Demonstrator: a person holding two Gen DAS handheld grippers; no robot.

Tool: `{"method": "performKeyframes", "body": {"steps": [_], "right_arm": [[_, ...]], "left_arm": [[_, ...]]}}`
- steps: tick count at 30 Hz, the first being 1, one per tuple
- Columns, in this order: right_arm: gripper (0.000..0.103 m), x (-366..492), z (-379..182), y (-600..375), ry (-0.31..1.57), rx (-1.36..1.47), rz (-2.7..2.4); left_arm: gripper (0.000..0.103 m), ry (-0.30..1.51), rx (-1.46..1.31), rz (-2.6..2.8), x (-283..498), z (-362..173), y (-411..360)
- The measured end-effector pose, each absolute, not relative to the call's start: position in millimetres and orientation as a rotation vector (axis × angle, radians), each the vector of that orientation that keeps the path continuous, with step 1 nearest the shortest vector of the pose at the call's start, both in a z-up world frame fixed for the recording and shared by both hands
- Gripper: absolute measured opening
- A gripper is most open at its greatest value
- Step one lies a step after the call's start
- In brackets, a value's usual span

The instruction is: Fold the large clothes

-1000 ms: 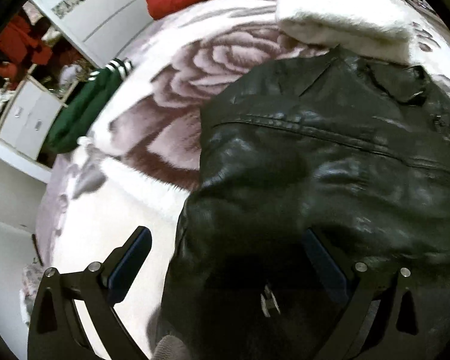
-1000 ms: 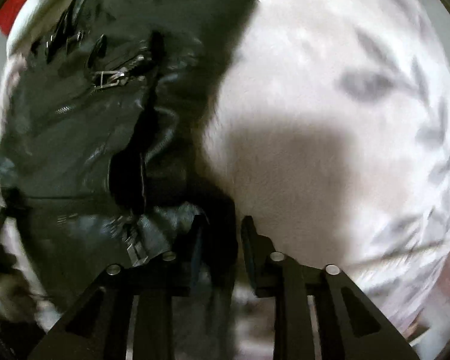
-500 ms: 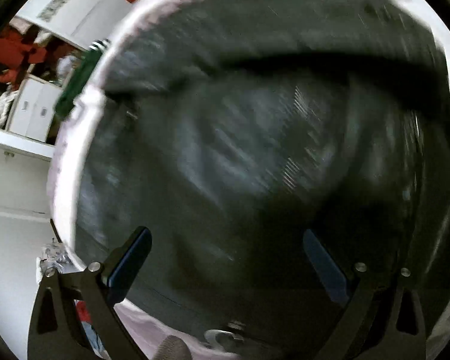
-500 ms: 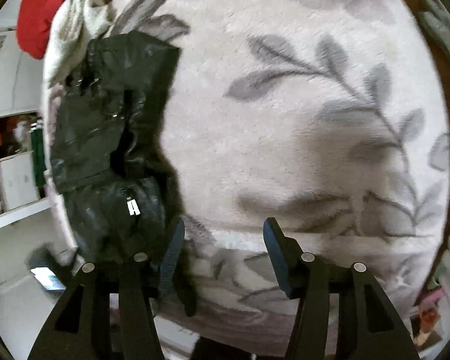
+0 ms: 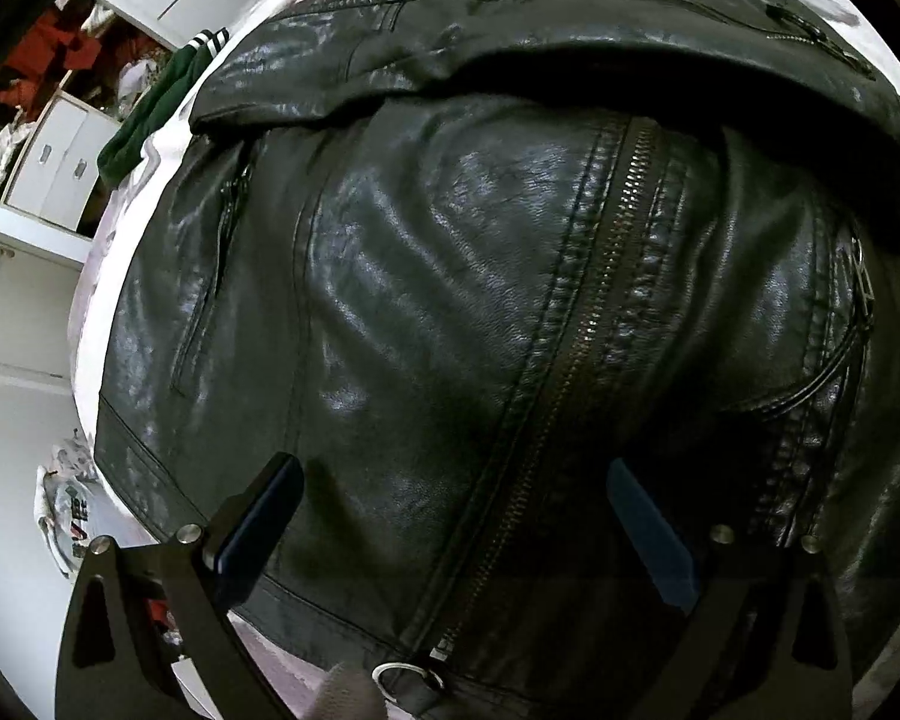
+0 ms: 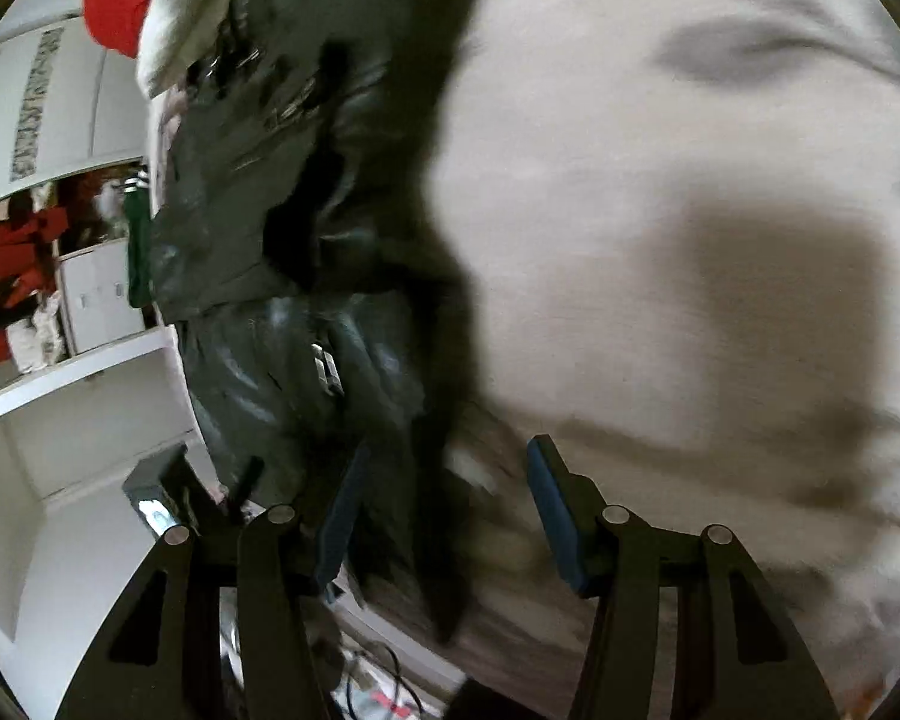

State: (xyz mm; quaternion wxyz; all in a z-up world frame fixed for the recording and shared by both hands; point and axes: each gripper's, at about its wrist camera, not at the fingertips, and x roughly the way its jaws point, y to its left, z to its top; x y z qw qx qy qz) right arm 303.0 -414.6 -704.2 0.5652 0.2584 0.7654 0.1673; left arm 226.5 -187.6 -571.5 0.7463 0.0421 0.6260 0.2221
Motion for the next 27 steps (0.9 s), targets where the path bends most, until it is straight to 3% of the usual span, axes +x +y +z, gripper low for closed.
{"method": "performKeyframes", "body": {"steps": [1, 2, 4, 5, 9, 13, 15, 16, 17, 23, 27], "right_arm": [[0.057, 304.1, -712.0, -404.7, 1.804, 0.574, 0.386], [0.048, 304.9, -719.7, -396.9, 1.803, 0.551, 0.381], [0.022, 305.2, -727.0, -390.7, 1.789, 0.496, 0.349], [0.015, 304.0, -728.1, -390.8, 1.782, 0.494, 0.343], [0.012, 300.1, -726.3, -392.7, 1.772, 0.456, 0.294], [0.015, 309.2, -726.4, -389.2, 1.831, 0.463, 0.325], [0.029, 312.8, -719.8, -400.0, 1.851, 0.513, 0.349], [0.048, 313.9, -713.1, -409.0, 1.848, 0.5, 0.341], [0.056, 314.4, -704.6, -421.1, 1.831, 0.477, 0.323], [0.056, 308.6, -673.7, -505.8, 1.779, 0.448, 0.178], [0.056, 299.5, -667.5, -548.7, 1.771, 0.495, 0.094]], "left_arm": [[0.103, 1.37, 0.092, 0.487, 226.3, -573.3, -187.0], [0.103, 1.369, 0.093, 0.487, 226.4, -573.4, -185.9], [0.103, 1.368, 0.092, 0.487, 225.2, -572.8, -189.6], [0.103, 1.368, 0.09, 0.487, 225.5, -572.8, -190.4], [0.103, 1.372, 0.093, 0.497, 223.4, -573.8, -198.2], [0.103, 1.352, 0.214, 0.534, 218.3, -557.6, -217.4], [0.103, 1.321, 0.299, 0.532, 206.1, -543.1, -238.8], [0.103, 1.31, 0.332, 0.53, 199.8, -537.7, -249.6], [0.103, 1.3, 0.377, 0.52, 189.9, -531.4, -267.9], [0.103, 1.279, 0.47, 0.384, 159.5, -526.0, -354.7], [0.103, 1.258, 0.649, 0.372, 158.5, -559.7, -398.2]]}}
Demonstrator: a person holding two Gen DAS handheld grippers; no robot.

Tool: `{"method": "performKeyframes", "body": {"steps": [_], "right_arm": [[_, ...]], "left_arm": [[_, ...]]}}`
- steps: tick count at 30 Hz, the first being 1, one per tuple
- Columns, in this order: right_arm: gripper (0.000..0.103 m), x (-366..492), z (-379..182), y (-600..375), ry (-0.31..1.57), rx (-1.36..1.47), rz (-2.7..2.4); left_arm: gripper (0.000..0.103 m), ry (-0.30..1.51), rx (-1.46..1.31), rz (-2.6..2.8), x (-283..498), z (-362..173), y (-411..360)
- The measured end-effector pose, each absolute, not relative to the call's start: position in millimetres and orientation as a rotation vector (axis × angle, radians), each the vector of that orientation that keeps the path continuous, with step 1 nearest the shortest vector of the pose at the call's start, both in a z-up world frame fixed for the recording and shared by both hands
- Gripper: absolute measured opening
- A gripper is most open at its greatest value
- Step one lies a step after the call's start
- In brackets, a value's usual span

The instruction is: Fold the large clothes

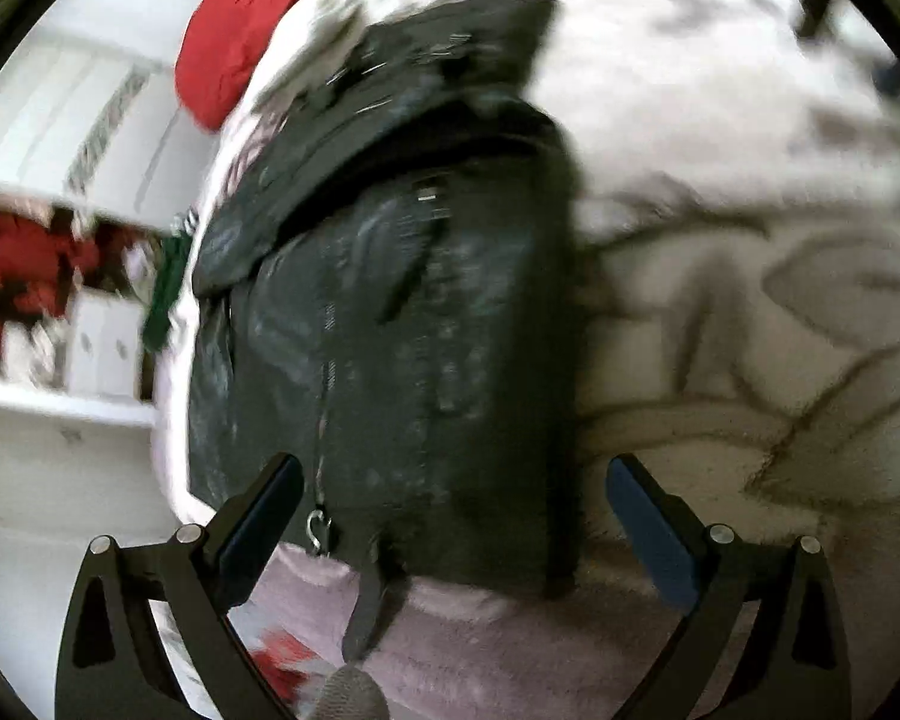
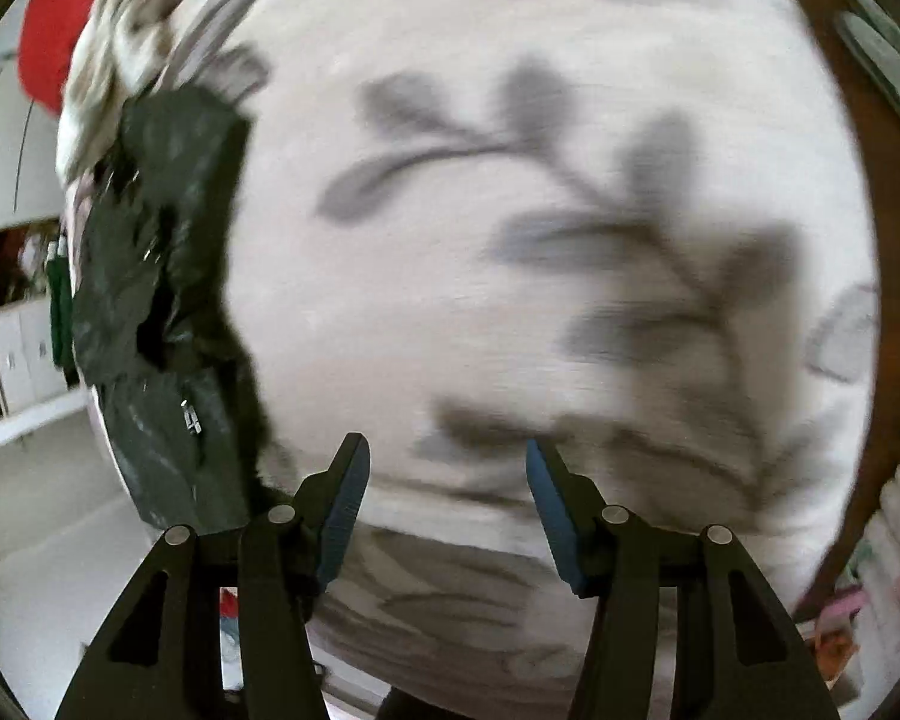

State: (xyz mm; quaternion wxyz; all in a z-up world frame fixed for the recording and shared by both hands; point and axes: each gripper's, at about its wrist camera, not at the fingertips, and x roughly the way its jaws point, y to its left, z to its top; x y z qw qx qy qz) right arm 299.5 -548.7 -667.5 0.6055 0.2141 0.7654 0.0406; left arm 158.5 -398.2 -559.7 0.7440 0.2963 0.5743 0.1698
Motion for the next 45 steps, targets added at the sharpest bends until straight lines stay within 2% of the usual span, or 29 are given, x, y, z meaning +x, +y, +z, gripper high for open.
{"method": "performKeyframes", "body": {"steps": [4, 10, 11, 12, 13, 14, 15, 16, 21, 24, 25, 26, 27, 29, 35, 39, 42, 45], "right_arm": [[0.057, 300.4, -666.6, -566.5, 1.743, 0.521, 0.091], [0.057, 330.6, -671.0, -552.8, 1.681, 0.514, 0.233], [0.06, 338.9, -674.1, -544.0, 1.671, 0.523, 0.276], [0.062, 346.0, -677.6, -535.2, 1.667, 0.536, 0.311], [0.065, 355.8, -684.7, -522.0, 1.664, 0.571, 0.358], [0.067, 364.4, -691.9, -510.7, 1.659, 0.62, 0.402], [0.069, 373.7, -700.4, -500.5, 1.655, 0.681, 0.447], [0.072, 383.0, -709.1, -490.5, 1.649, 0.743, 0.478], [0.074, 425.0, -744.9, -440.3, 1.609, 0.978, 0.581], [0.074, 438.1, -754.3, -414.6, 1.627, 1.017, 0.58], [0.069, 441.2, -751.8, -405.4, 1.623, 0.999, 0.569], [0.044, 442.0, -748.6, -398.7, 1.62, 0.982, 0.566], [0.036, 442.8, -744.3, -390.2, 1.626, 0.95, 0.561], [0.027, 443.2, -726.8, -379.9, 1.628, 0.919, 0.531], [0.024, 450.8, -633.7, -332.5, 1.59, 0.725, 0.516], [0.024, 458.0, -574.1, -259.3, 1.586, 0.544, 0.492], [0.024, 465.9, -550.8, -196.4, 1.594, 0.416, 0.465], [0.024, 475.2, -555.0, -109.5, 1.62, 0.315, 0.431]], "left_arm": [[0.103, 1.201, 0.841, 0.488, 167.0, -601.5, -403.9], [0.103, 1.188, 0.715, 0.563, 178.2, -590.5, -385.8], [0.103, 1.188, 0.689, 0.573, 178.9, -586.8, -381.6], [0.088, 1.187, 0.652, 0.583, 179.8, -580.5, -374.8], [0.061, 1.194, 0.59, 0.564, 180.7, -573.3, -366.6], [0.046, 1.201, 0.541, 0.544, 180.3, -569.6, -360.9], [0.017, 1.208, 0.474, 0.5, 179.6, -562.8, -353.7], [0.01, 1.203, 0.451, 0.476, 177.6, -558.0, -355.5], [0.008, 1.173, 0.446, 0.427, 172.1, -533.9, -350.7], [0.008, 1.166, 0.419, 0.404, 170.2, -523.6, -343.8], [0.008, 1.164, 0.406, 0.397, 169.8, -520.3, -343.0], [0.008, 1.163, 0.382, 0.39, 169.6, -514.5, -335.5], [0.007, 1.16, 0.361, 0.387, 168.8, -510.0, -329.0], [0.007, 1.159, 0.3, 0.375, 167.4, -498.9, -311.5], [0.007, 1.143, 0.094, 0.35, 163.1, -452.2, -240.6], [0.007, 1.144, -0.114, 0.335, 162.7, -425.4, -154.9], [0.007, 1.153, -0.261, 0.346, 163.1, -425.3, -85.6], [0.007, 1.188, -0.402, 0.354, 161.8, -450.5, -21.3]]}}
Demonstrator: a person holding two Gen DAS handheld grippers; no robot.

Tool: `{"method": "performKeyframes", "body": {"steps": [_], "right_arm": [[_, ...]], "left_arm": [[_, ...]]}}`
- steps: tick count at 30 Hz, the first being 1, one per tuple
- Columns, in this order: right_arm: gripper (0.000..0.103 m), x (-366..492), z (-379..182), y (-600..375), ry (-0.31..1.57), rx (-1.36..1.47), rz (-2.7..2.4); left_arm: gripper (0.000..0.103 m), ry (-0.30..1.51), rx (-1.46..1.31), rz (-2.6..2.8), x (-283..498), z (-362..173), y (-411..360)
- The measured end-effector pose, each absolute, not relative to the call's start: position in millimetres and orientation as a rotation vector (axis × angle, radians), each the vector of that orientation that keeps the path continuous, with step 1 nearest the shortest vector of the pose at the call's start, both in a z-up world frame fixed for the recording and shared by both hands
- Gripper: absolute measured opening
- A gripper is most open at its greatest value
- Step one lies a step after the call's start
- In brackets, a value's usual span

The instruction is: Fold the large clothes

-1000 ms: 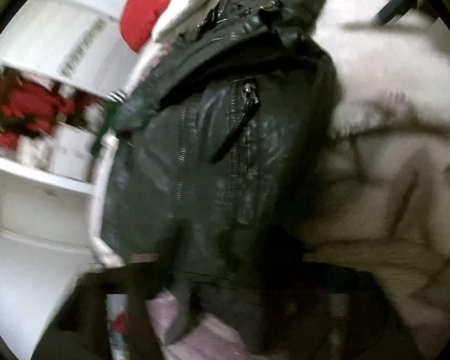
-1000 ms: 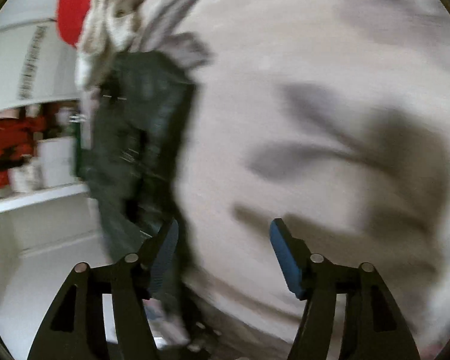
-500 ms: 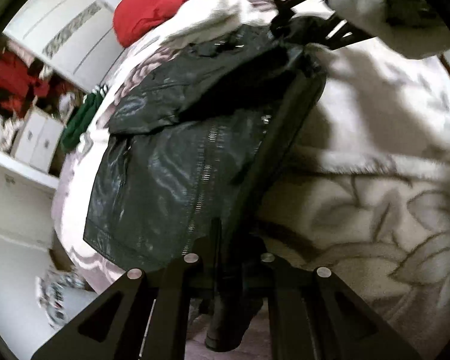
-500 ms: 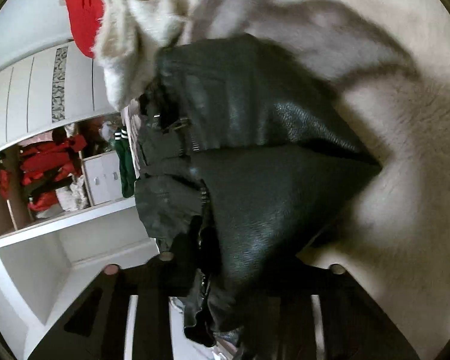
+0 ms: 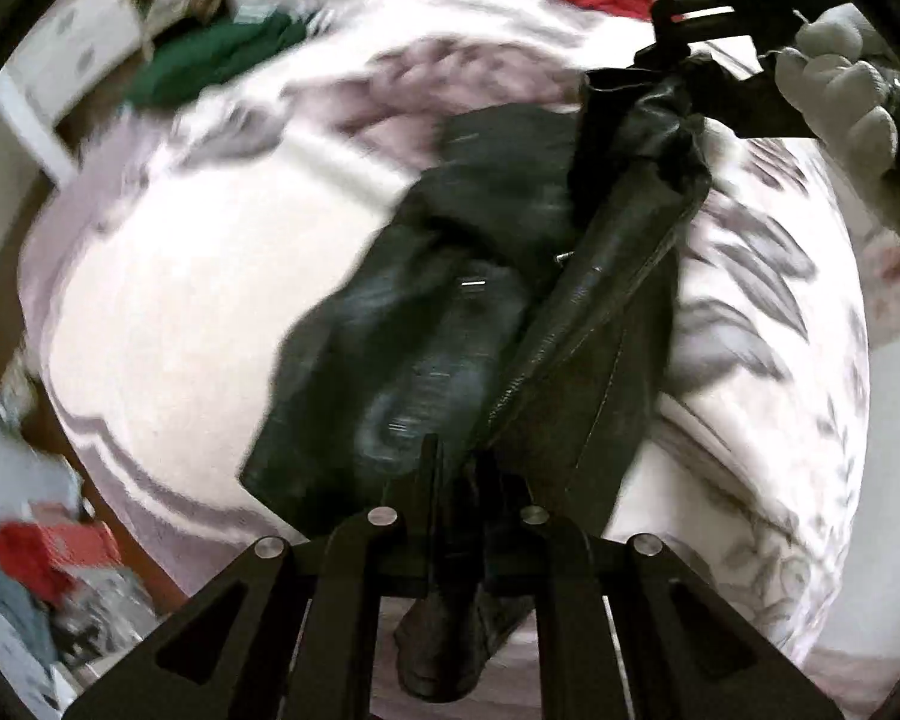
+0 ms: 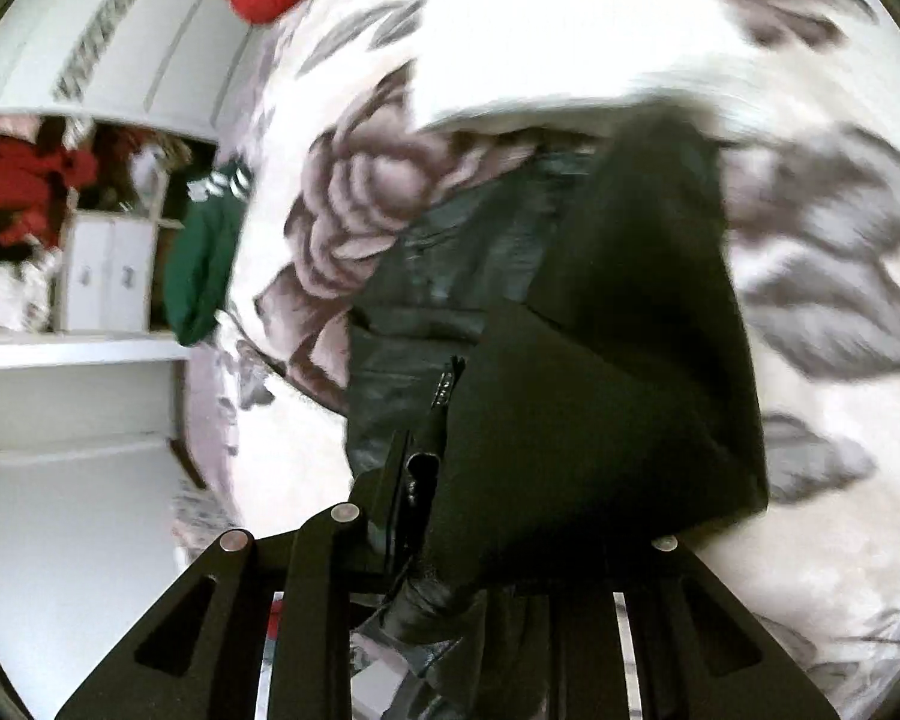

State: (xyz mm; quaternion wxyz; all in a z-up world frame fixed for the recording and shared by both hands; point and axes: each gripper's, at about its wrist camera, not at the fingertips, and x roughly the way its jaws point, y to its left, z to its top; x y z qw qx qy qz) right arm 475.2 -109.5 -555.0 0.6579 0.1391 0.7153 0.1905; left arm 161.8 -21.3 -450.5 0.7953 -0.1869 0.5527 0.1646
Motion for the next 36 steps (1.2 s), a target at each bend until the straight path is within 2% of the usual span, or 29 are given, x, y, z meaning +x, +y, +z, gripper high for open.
{"method": "performKeyframes", "body": {"steps": [4, 5, 6, 8, 10, 12, 15, 16, 20, 23, 26, 27, 28, 30, 31, 32, 34, 36], "right_arm": [[0.025, 476.2, -604.8, 5.3, 1.687, 0.136, 0.374], [0.03, 473.5, -619.9, 22.5, 1.704, 0.089, 0.362], [0.036, 472.3, -637.3, 39.6, 1.726, 0.036, 0.354], [0.065, 471.9, -662.6, 60.4, 1.784, -0.013, 0.358], [0.077, 471.4, -662.3, 58.8, 1.795, 0.05, 0.388], [0.077, 470.1, -646.9, 44.7, 1.775, 0.139, 0.474], [0.078, 451.5, -619.6, -8.8, 1.737, 0.301, 0.563], [0.078, 440.4, -612.1, -31.2, 1.723, 0.322, 0.545], [0.078, 380.7, -614.4, -110.9, 1.738, 0.332, 0.418], [0.078, 316.7, -657.6, -153.4, 1.857, 0.44, 0.374], [0.078, 265.6, -706.0, -167.1, 1.923, 0.55, 0.378], [0.078, 253.6, -718.6, -166.2, 1.932, 0.582, 0.396], [0.079, 241.7, -730.3, -164.6, 1.926, 0.64, 0.413], [0.076, 231.4, -732.4, -165.4, 1.869, 0.72, 0.412], [0.056, 225.7, -727.7, -167.0, 1.82, 0.738, 0.383], [0.029, 220.7, -723.2, -166.0, 1.797, 0.721, 0.376], [0.016, 206.2, -708.3, -168.4, 1.75, 0.762, 0.397], [0.014, 186.4, -687.7, -173.5, 1.748, 0.789, 0.405]], "left_arm": [[0.011, 1.272, -0.575, 0.329, 163.7, -521.3, 54.0], [0.013, 1.288, -0.625, 0.291, 163.3, -539.2, 66.0], [0.016, 1.293, -0.668, 0.255, 162.5, -550.3, 74.6], [0.018, 1.272, -0.785, 0.173, 155.3, -560.1, 89.9], [0.027, 1.244, -0.889, 0.097, 142.5, -559.1, 99.9], [0.034, 1.222, -0.95, 0.033, 125.0, -552.6, 105.8], [0.057, 1.188, -0.952, 0.026, 110.4, -544.2, 113.9], [0.057, 1.175, -0.95, 0.026, 110.4, -544.9, 118.4], [0.057, 1.187, -0.945, -0.041, 135.8, -573.2, 130.4], [0.057, 1.238, -0.907, -0.091, 160.1, -596.7, 125.5], [0.056, 1.198, -0.849, -0.086, 163.9, -589.7, 116.0], [0.04, 1.177, -0.825, -0.083, 161.9, -585.2, 111.5], [0.014, 1.171, -0.804, -0.089, 159.5, -581.5, 106.0], [0.011, 1.146, -0.782, -0.077, 153.7, -570.8, 97.5], [0.009, 1.132, -0.793, -0.077, 149.3, -564.7, 95.6], [0.009, 1.116, -0.816, -0.067, 140.7, -556.2, 93.6], [0.009, 1.114, -0.84, -0.048, 124.4, -544.1, 88.8], [0.009, 1.141, -0.83, -0.036, 106.5, -539.1, 83.2]]}}
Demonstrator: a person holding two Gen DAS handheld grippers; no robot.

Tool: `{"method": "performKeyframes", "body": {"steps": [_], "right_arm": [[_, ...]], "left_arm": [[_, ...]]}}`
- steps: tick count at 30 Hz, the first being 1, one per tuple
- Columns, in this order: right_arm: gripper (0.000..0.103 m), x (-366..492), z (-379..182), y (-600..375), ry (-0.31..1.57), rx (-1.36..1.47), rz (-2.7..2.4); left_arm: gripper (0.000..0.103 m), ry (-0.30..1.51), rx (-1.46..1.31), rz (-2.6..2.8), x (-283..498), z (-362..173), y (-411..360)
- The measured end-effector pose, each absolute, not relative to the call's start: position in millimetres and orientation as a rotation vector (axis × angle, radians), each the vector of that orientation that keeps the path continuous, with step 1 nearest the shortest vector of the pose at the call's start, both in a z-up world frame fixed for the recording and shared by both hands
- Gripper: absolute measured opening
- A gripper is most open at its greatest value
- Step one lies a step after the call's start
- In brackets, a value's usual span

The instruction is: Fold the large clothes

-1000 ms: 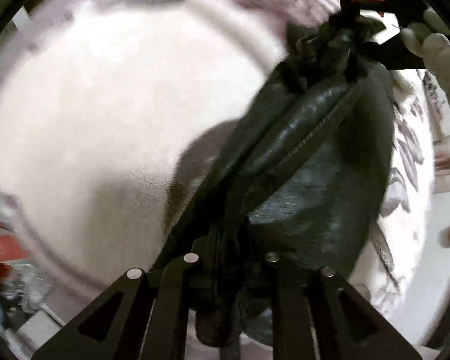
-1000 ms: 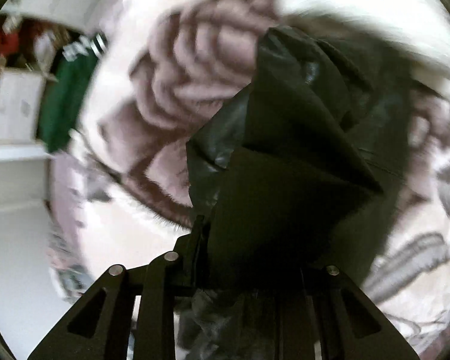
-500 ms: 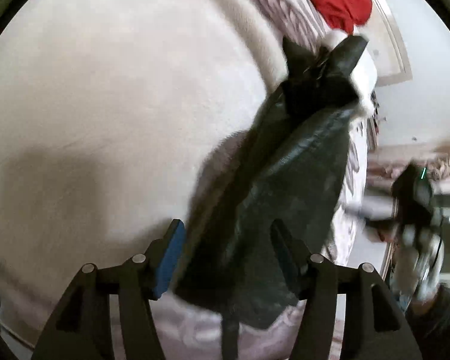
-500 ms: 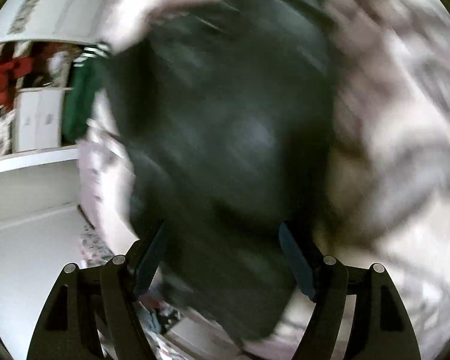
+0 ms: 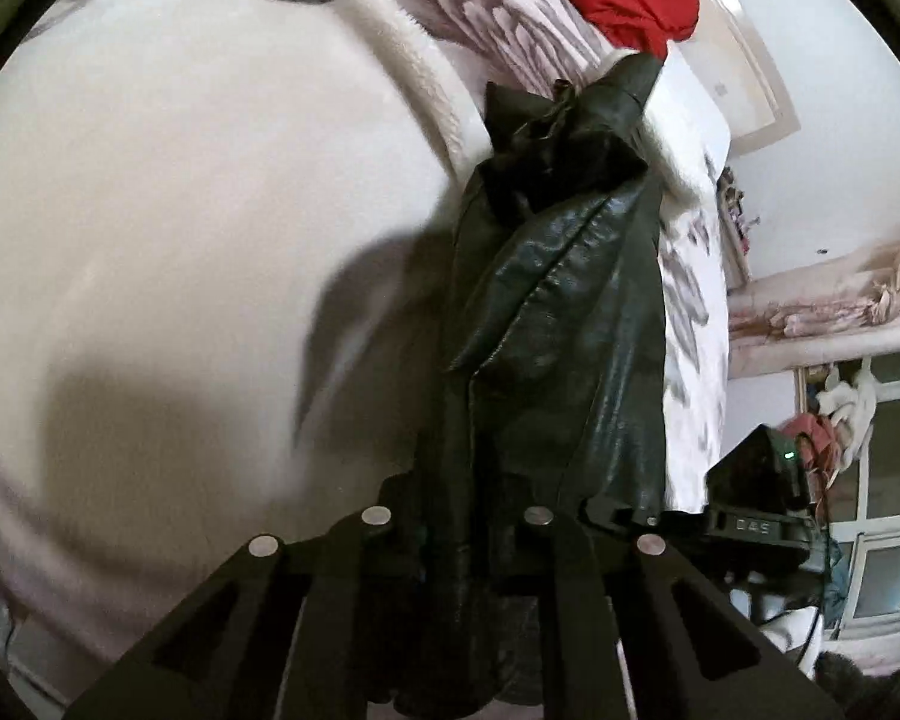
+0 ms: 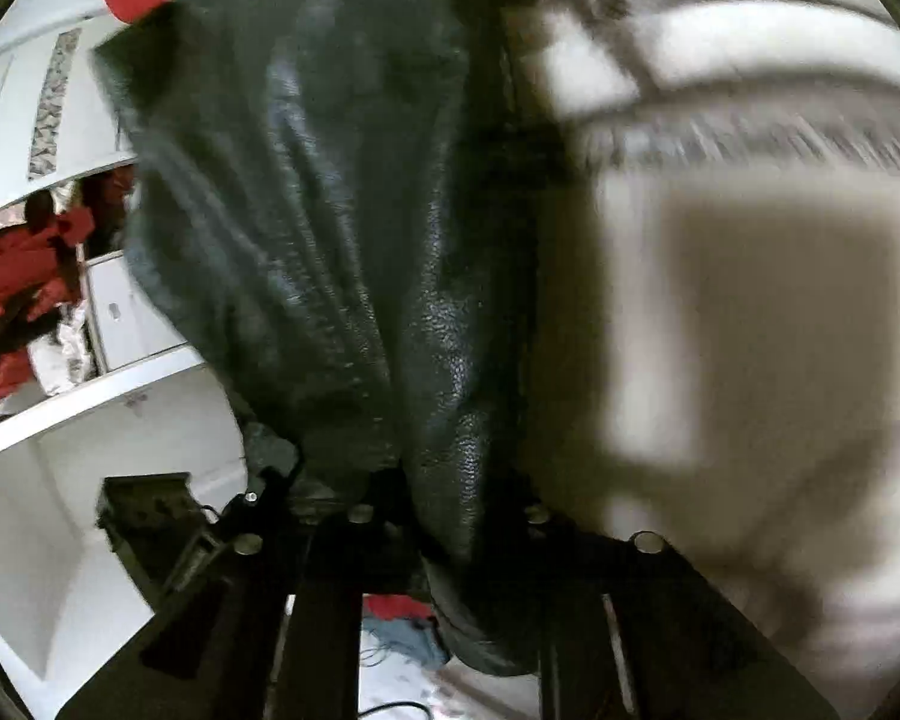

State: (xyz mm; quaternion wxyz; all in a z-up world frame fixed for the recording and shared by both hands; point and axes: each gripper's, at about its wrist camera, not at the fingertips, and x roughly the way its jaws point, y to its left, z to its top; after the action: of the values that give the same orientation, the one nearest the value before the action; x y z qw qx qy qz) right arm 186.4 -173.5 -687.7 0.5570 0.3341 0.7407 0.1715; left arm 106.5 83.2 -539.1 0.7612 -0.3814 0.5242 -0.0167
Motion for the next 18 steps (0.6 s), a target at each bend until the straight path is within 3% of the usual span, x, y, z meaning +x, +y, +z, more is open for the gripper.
{"method": "performKeyframes", "body": {"steps": [5, 6, 8, 10, 13, 18], "right_arm": [[0.014, 118.1, -666.1, -187.5, 1.851, 0.721, 0.428], [0.017, 101.6, -673.9, -190.9, 1.91, 0.675, 0.417], [0.034, 80.7, -686.6, -201.1, 2.001, 0.617, 0.365], [0.041, 75.3, -691.6, -218.6, 2.042, 0.633, 0.309], [0.05, 87.1, -672.2, -250.1, 1.965, 0.675, 0.285], [0.05, 138.3, -636.2, -271.2, 1.82, 0.653, 0.262]], "left_arm": [[0.016, 1.371, -0.865, -0.024, 53.7, -569.3, 65.5], [0.016, 1.409, -0.886, -0.021, 49.7, -572.8, 64.9], [0.021, 1.448, -0.869, 0.015, 43.7, -564.5, 68.7], [0.029, 1.416, -0.832, 0.042, 50.2, -541.8, 73.0], [0.029, 1.306, -0.767, 0.056, 66.9, -499.0, 79.9], [0.029, 1.129, -0.762, -0.047, 147.9, -471.9, 55.4]]}}
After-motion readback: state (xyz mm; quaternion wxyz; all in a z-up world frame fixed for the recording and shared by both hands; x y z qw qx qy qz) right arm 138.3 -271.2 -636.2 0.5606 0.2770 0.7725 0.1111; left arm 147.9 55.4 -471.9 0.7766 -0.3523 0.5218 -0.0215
